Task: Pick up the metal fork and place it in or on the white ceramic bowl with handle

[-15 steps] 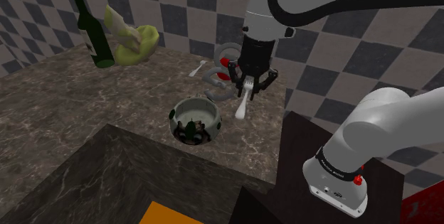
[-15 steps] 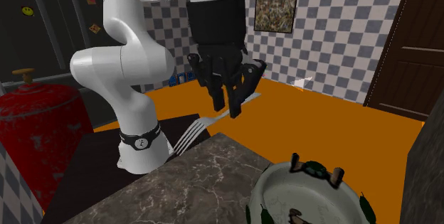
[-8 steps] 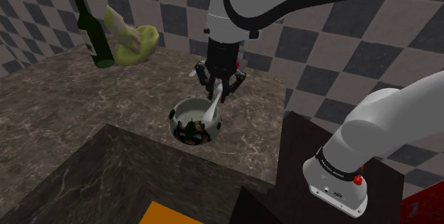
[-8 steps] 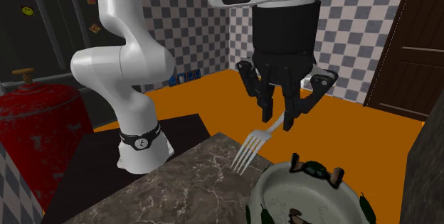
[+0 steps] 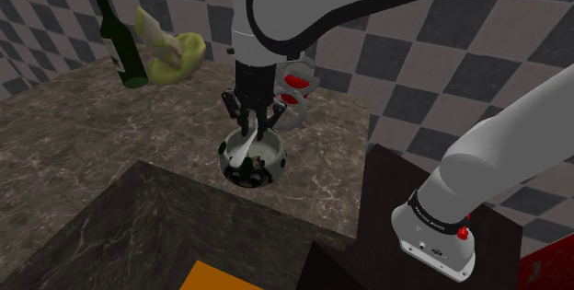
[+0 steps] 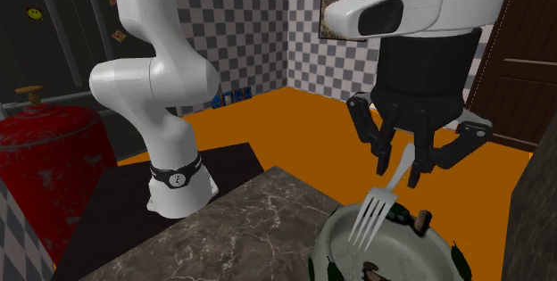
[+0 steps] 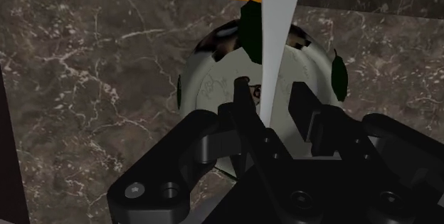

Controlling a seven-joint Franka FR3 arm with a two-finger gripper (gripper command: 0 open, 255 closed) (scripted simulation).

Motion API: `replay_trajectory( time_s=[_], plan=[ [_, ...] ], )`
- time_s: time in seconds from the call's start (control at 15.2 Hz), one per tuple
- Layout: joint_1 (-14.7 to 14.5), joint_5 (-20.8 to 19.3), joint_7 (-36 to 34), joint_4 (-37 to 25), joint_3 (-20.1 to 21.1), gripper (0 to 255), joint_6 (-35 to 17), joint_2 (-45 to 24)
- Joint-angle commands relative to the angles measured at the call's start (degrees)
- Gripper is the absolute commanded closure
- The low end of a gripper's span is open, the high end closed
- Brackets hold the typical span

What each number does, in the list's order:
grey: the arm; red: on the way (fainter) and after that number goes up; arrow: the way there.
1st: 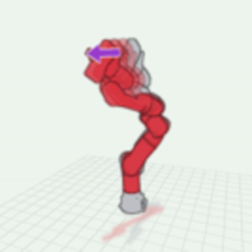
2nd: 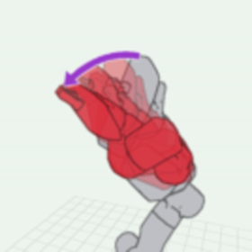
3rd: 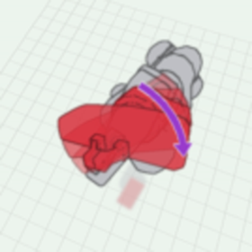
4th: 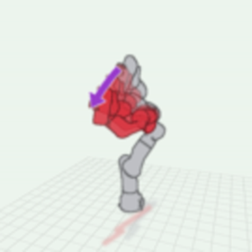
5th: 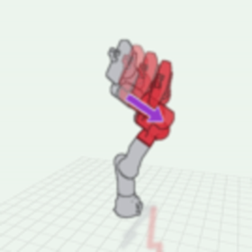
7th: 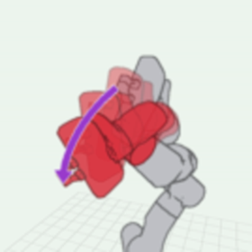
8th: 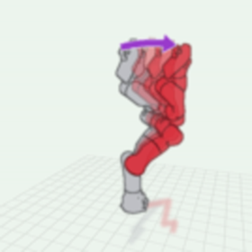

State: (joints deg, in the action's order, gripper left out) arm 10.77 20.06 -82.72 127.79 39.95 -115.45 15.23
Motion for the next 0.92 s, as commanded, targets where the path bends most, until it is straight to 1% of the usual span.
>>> replay_trajectory(
  time_s=[0.0,0.33,0.86],
  plan=[
    [0.0,-0.1,0.0,1.1,0.5,255,-1.8,-0.7],
    [0.1,-0.5,-0.1,3.9,1.6,255,-6.5,-2.8],
    [0.1,-0.5,-0.1,3.9,1.6,255,-6.5,-2.8]
  ],
)
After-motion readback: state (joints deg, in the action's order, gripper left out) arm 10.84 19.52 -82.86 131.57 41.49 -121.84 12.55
